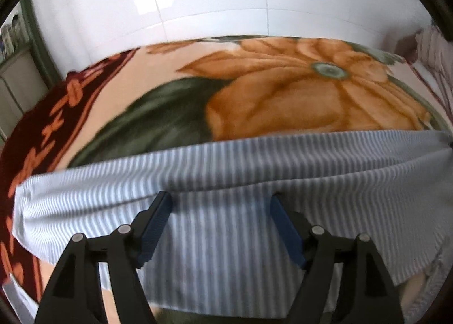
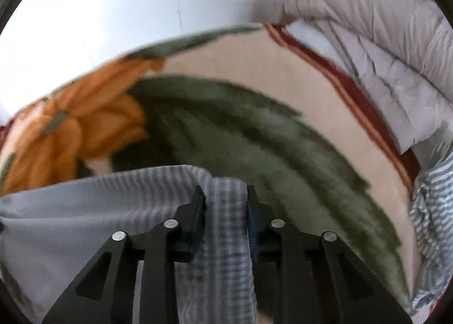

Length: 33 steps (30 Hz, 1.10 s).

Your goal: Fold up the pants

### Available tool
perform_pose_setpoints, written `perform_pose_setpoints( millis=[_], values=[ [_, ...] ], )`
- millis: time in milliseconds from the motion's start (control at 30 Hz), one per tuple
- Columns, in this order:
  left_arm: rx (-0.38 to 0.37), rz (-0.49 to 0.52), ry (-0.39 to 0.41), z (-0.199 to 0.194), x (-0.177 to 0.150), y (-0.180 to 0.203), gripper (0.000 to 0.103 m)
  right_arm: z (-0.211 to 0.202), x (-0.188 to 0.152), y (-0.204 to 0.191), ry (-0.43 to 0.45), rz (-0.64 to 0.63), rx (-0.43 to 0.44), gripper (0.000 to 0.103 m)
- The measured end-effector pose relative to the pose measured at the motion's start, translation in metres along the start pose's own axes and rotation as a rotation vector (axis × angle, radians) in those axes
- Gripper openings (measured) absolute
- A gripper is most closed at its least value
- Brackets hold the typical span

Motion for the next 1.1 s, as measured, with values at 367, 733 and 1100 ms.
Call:
perform_pose_setpoints(
  millis=[367, 733, 1100],
  values=[
    [-0.084, 0.022, -0.008, -0.024, -0.023, -0.015, 0.078, -0.056, -0.009, 0.024, 0.058, 0.047, 0.031, 0.048],
    [-0.102, -0.031, -0.039, -0.079, -0.098, -0.066, 0.078, -0.115, -0.086, -0.010, 0.045, -0.045, 0.133, 0.048],
    [-0.124, -0.083, -0.079, -0.116, -0.143, -0.099, 0.078, -0.132, -0.192, -0.074, -0.045, -0.121, 0.212, 0.048]
  ],
)
Point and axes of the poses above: each gripper's, at about its wrist camera, not at the fingertips, and z roughly the way its jaws point, y to its right, x to its top, the point moved 5 cm from there along z, roughly the way its jaws point, and after that the axes turned 15 degrees about -y, right-handed, at the moved point
